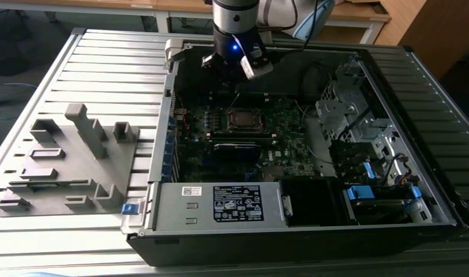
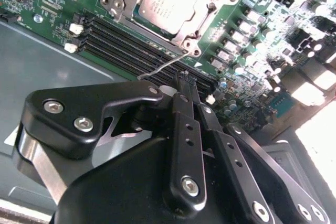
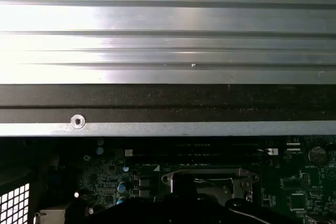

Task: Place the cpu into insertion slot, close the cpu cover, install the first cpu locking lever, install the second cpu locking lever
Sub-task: 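Install the first cpu locking lever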

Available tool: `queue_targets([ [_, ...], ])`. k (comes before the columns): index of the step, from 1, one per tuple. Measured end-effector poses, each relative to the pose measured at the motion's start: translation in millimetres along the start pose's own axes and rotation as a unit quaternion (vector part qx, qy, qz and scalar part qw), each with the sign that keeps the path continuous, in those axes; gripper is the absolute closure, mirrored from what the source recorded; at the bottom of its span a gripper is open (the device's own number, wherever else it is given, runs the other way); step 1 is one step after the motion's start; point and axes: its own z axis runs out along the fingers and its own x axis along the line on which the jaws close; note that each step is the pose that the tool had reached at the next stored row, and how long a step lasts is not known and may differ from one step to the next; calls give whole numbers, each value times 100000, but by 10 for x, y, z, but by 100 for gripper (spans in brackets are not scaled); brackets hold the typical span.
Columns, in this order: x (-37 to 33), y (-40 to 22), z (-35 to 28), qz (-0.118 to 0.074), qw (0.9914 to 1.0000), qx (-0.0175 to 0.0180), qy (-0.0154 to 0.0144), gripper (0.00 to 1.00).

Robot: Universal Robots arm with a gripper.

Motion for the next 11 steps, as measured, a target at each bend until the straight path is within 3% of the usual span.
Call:
queue_targets([
  [11,-88,-6,74,63,100000,-1,-6,89],
])
